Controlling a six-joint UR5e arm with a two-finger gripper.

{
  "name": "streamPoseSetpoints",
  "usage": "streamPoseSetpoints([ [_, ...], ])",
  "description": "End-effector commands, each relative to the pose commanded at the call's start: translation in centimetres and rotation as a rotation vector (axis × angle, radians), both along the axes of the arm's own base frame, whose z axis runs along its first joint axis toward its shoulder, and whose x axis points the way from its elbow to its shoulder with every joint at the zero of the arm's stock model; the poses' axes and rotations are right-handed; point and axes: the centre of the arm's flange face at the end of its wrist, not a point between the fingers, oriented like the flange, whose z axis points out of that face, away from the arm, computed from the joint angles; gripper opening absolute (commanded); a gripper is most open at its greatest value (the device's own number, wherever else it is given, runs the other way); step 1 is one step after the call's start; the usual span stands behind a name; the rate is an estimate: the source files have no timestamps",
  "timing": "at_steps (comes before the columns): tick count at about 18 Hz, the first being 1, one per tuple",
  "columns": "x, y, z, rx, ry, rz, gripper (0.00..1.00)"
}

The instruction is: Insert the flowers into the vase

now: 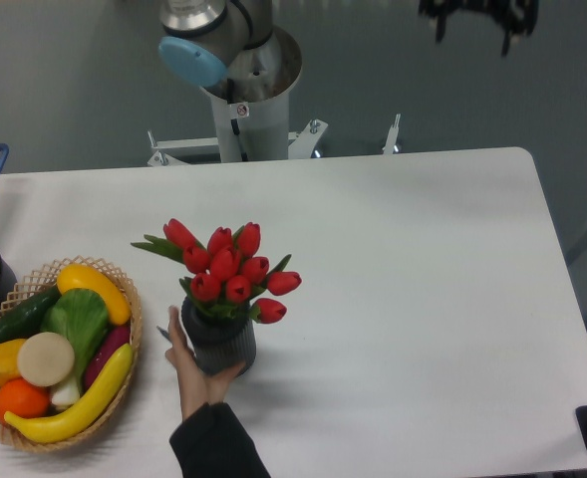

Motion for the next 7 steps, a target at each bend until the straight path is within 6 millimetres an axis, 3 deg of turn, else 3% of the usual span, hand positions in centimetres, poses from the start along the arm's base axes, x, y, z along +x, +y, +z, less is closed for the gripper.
streamPoseSetpoints([
  [2, -0.4, -2.1, 1.4, 0.003, 0.016, 0.043, 1.00],
  [4, -0.7, -4.5, 1.2, 0.020, -0.010, 0.081, 1.00],
  [7, -0.7, -6.4, 0.7, 0.036, -0.036, 0.058, 1.00],
])
